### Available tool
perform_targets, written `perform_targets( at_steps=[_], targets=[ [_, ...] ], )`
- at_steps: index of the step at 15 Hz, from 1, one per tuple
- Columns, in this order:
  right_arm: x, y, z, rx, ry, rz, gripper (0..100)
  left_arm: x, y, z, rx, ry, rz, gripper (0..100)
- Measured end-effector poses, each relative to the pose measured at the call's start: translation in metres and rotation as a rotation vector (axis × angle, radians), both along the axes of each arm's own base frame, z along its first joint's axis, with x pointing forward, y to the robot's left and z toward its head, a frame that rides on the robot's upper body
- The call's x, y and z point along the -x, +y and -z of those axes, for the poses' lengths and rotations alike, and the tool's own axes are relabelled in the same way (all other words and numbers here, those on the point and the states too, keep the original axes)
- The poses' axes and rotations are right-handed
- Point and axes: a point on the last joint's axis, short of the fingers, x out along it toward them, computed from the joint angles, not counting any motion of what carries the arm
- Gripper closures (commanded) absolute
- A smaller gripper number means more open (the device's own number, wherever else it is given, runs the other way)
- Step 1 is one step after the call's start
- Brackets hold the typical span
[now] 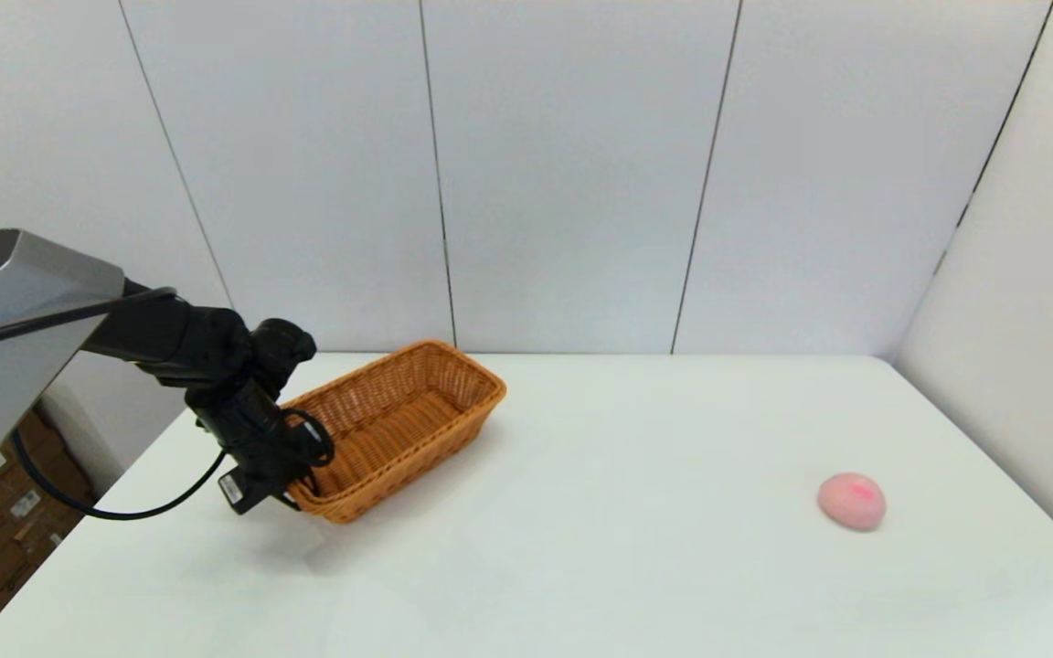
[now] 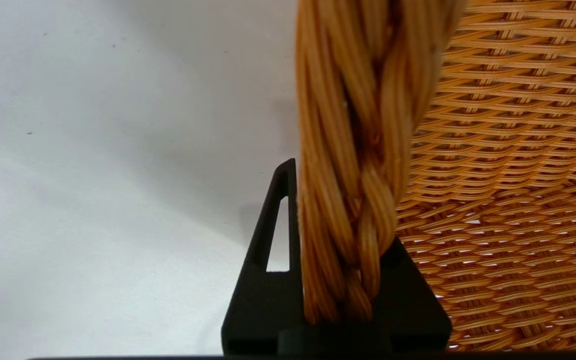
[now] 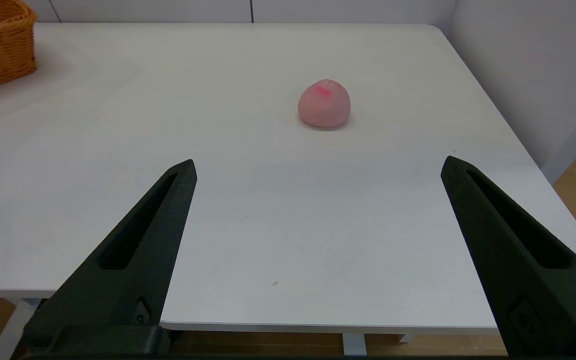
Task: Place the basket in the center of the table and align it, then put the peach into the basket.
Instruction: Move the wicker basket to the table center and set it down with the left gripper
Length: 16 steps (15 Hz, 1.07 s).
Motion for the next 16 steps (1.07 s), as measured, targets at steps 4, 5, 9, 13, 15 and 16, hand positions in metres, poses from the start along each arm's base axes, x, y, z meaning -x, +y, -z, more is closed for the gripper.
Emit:
perform_targets(
  at_steps=[4, 5, 9, 13, 15, 16],
  targets=[
    [0.0, 0.0, 0.0, 0.0, 0.0, 0.0, 0, 0.003, -0.003, -0.02, 0.148, -0.056, 0.03, 100],
    [0.0, 0.0, 0.0, 0.0, 0.0, 0.0, 0, 0.005, -0.004, -0.026, 0.188, -0.068, 0.042, 100],
    [0.0, 0.0, 0.0, 0.001, 0.0, 0.0, 0, 0.013, -0.011, -0.051, 0.269, -0.126, 0.092, 100],
    [0.0, 0.0, 0.0, 0.002, 0.0, -0.001, 0, 0.03, -0.056, -0.069, 0.276, -0.163, 0.273, 100],
    [0.0, 0.0, 0.0, 0.002, 0.0, 0.0, 0, 0.044, -0.093, -0.073, 0.279, -0.17, 0.425, 100],
    [0.0, 0.0, 0.0, 0.001, 0.0, -0.001, 0, 0.052, -0.109, -0.073, 0.278, -0.172, 0.505, 100]
  ],
)
